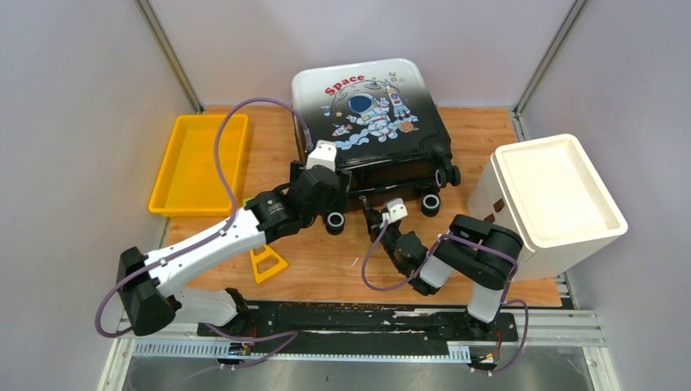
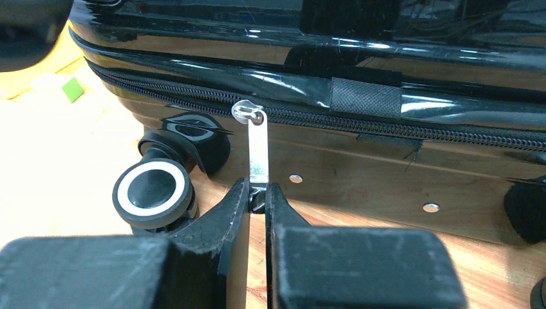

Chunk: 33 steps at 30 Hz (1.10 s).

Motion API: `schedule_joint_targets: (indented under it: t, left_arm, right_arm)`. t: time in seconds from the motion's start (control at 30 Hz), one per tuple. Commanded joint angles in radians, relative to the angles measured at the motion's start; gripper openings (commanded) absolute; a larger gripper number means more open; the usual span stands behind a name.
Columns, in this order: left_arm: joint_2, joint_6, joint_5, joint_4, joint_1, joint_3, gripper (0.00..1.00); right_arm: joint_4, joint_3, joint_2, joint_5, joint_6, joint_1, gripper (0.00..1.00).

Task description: Open, take out, and arrange the luggage

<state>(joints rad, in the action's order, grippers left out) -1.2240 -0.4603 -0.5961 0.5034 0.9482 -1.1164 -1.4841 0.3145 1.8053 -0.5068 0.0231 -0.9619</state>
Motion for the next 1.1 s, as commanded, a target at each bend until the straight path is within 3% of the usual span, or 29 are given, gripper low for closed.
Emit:
schedule_joint_targets:
  t: [0.0,0.2,0.27,0.3,0.43,0.5,0.77,1.07]
  left_arm:
    - [-0.117,-0.090,0.030,0.025,-0.075,-0.063,0.89]
    - [-0.225,-0.121,-0.002,0.075,-0.092,-0.100,0.76]
    - [-0.228,-0.119,-0.008,0.074,-0.093,-0.095,0.63]
    - [-0.225,-0.119,-0.015,0.075,-0.093,-0.095,0.49]
    - [-0.197,-0.112,-0.038,0.102,-0.094,-0.098,0.13]
    - [-0.171,-0.110,-0.049,0.110,-0.094,-0.089,0.01]
    - [-0.088,-0.078,-0.060,0.167,-0.139,-0.105,0.00]
    - [-0.020,-0.028,-0.051,0.205,-0.218,-0.126,0.00]
  right_arm:
    - [-0.112,0.001,-0.025,-0.018,-0.004,-0.010,0.00]
    - [-0.034,0.000,-0.065,-0.025,0.056,-0.017,0.00]
    - [-0.033,-0.001,-0.061,-0.053,0.066,-0.016,0.00]
    - [-0.043,-0.005,-0.052,-0.070,0.066,-0.015,0.00]
    - [-0.092,-0.027,-0.027,-0.150,0.055,-0.016,0.00]
    - [-0.094,-0.041,-0.024,-0.200,0.060,-0.015,0.00]
    - [-0.082,-0.081,-0.062,-0.405,0.009,-0.019,0.00]
    - [-0.068,-0.113,-0.106,-0.394,-0.070,-0.018,0.00]
